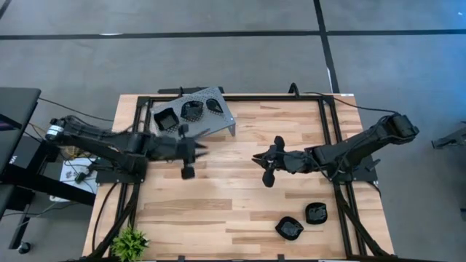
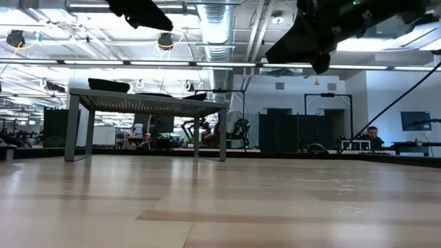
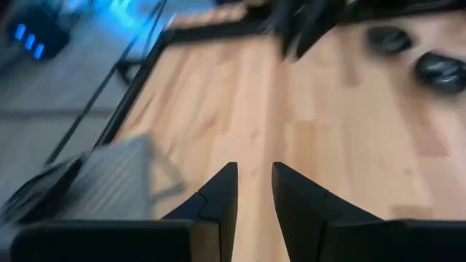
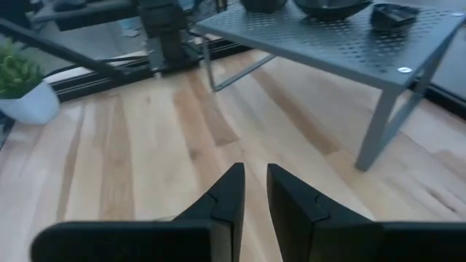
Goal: Pick & Place Mini shaped plates
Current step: Stack the black leaf shaped plate on top of the black leaf shaped plate on the shelf
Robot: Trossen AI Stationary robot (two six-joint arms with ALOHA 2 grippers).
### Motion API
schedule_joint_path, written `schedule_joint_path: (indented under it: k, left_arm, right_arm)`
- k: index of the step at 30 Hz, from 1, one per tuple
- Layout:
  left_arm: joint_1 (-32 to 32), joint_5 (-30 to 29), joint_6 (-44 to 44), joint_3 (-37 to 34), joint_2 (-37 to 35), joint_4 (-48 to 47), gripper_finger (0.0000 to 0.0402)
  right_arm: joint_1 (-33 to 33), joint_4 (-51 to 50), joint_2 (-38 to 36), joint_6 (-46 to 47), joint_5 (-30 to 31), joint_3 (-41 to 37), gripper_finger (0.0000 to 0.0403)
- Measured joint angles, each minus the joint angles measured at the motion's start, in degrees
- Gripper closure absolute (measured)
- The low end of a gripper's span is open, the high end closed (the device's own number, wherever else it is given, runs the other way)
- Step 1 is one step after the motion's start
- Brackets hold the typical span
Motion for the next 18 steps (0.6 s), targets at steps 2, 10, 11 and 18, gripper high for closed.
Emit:
schedule_joint_path:
  k: [2, 10, 11, 18]
  left_arm:
    - [-2.4, 0.1, 1.7, -4.3, 0.0, 7.5, 0.0314]
    - [-4.4, -0.1, 4.1, -14.1, 0.1, 21.0, 0.0314]
    - [-4.0, -0.2, 4.1, -14.1, 0.1, 21.6, 0.0314]
    - [-1.4, -0.1, 4.1, -14.1, 0.0, 23.8, 0.0314]
  right_arm:
    - [0.5, 0.0, 0.0, 0.0, -0.5, 0.0, 0.0348]
    - [3.7, 4.1, 4.1, 0.1, -1.9, 0.0, 0.0347]
    - [3.7, 5.5, 5.3, 0.1, -2.1, 0.1, 0.0345]
    - [0.5, 6.6, 13.4, -0.1, -8.0, 6.1, 0.0319]
